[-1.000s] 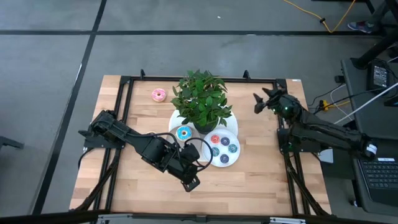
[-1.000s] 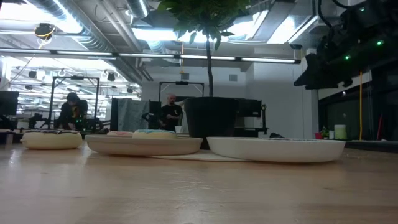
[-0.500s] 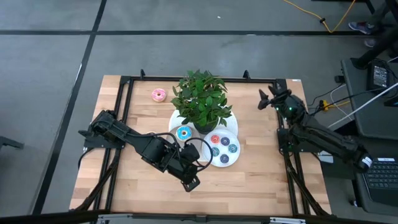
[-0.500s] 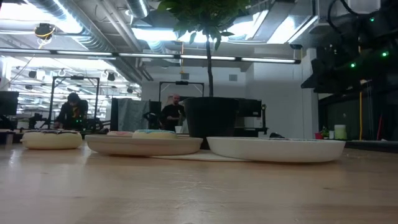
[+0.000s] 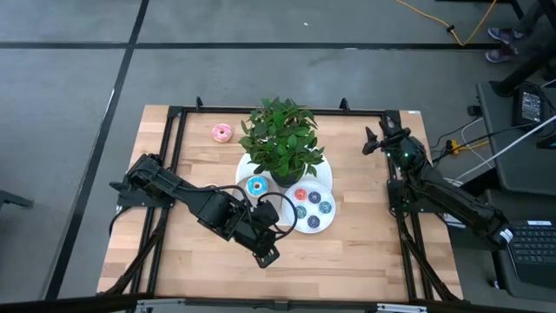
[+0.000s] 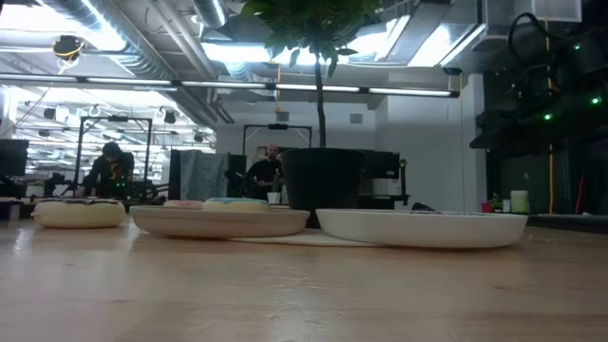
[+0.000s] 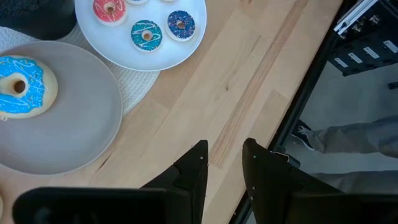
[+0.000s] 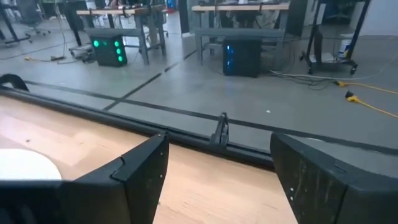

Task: Pick & Place donuts
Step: Put the large pink donut on the beige plate

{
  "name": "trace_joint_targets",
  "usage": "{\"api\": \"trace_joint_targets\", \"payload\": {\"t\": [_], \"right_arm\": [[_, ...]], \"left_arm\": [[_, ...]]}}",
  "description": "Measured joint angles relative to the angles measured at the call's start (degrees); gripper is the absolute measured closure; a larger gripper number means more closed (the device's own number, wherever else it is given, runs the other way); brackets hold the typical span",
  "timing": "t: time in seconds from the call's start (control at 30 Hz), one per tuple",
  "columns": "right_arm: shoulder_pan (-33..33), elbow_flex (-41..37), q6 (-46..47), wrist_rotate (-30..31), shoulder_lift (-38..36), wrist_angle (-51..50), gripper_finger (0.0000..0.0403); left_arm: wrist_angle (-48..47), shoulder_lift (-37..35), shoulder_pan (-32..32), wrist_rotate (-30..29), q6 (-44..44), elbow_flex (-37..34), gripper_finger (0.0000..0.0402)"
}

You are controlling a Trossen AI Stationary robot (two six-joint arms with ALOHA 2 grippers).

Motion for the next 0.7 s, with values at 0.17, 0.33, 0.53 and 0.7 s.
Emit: {"api": "trace_joint_targets", "payload": {"t": [0.17, 0.33, 0.53, 0.7], "right_arm": [[-0.2, -0.6, 0.0, 0.0, -0.6, -1.5, 0.0124], [-0.1, -0.6, -0.1, 0.0, -0.6, -3.2, 0.0124], [-0.1, -0.6, -2.4, 0.0, -0.6, -3.7, 0.0124], [-0.1, -0.6, -5.5, 0.0, -0.6, -3.7, 0.0124]], "left_arm": [[0.0, 0.0, 0.0, 0.0, 0.0, 0.0, 0.0307], [0.0, 0.0, 0.0, 0.0, 0.0, 0.0, 0.031], [0.0, 0.0, 0.0, 0.0, 0.0, 0.0, 0.0308], [0.0, 0.0, 0.0, 0.0, 0.0, 0.0, 0.0307]]}}
